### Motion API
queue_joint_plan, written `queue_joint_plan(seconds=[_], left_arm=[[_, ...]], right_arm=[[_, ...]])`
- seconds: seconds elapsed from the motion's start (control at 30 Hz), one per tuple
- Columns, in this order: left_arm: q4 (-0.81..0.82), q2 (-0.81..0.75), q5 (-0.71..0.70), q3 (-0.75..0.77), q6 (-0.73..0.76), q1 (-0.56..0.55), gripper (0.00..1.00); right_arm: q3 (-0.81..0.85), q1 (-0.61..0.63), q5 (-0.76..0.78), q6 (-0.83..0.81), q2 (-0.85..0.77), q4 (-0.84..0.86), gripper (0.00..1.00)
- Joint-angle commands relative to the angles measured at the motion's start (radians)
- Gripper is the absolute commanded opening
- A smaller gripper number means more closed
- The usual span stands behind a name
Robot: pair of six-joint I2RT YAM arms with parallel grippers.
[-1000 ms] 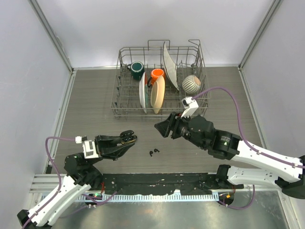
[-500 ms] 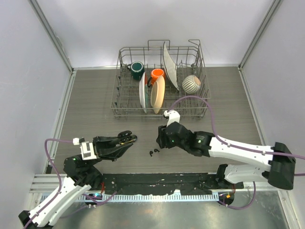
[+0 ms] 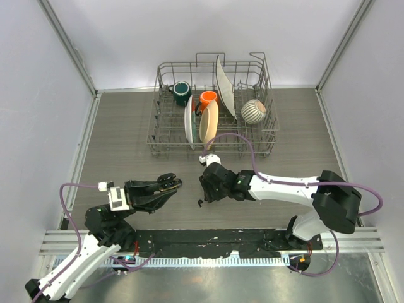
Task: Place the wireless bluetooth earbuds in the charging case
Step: Pick up the earbud from the center of the board.
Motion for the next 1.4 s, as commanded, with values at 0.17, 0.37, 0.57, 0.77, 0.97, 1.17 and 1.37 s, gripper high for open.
queue_joint_plan(seconds=[0.17, 0.37, 0.57, 0.77, 0.97, 1.17, 1.37], left_arm=[[-0.001, -0.016, 0.009, 0.027, 0.024, -0.002, 0.00], [-0.015, -0.025, 0.006, 0.031, 0.029, -0.002, 0.00], [-0.047, -0.044, 0.001, 0.030, 0.034, -0.002, 0.00], [-0.072, -0.062, -0.007, 0.030, 0.041, -0.002, 0.00], [-0.075, -0.061, -0.011, 0.028, 0.046, 0.000, 0.00], [-0.075, -0.056, -0.013, 0.030, 0.047, -0.002, 0.00], [-0.080, -0.056, -0.019, 0.028, 0.047, -0.002, 0.00]], right_arm=[[0.064, 0.000, -0.045, -0.038, 0.072, 0.072, 0.49], [0.083, 0.000, -0.042, -0.035, 0.120, 0.073, 0.47], [0.095, 0.000, -0.036, -0.038, 0.151, 0.054, 0.46], [0.092, 0.000, -0.037, -0.038, 0.163, 0.048, 0.45], [0.091, 0.000, -0.043, -0.041, 0.175, 0.049, 0.42], [0.098, 0.000, -0.034, -0.041, 0.194, 0.039, 0.41], [0.098, 0.000, -0.014, -0.031, 0.201, 0.030, 0.36]])
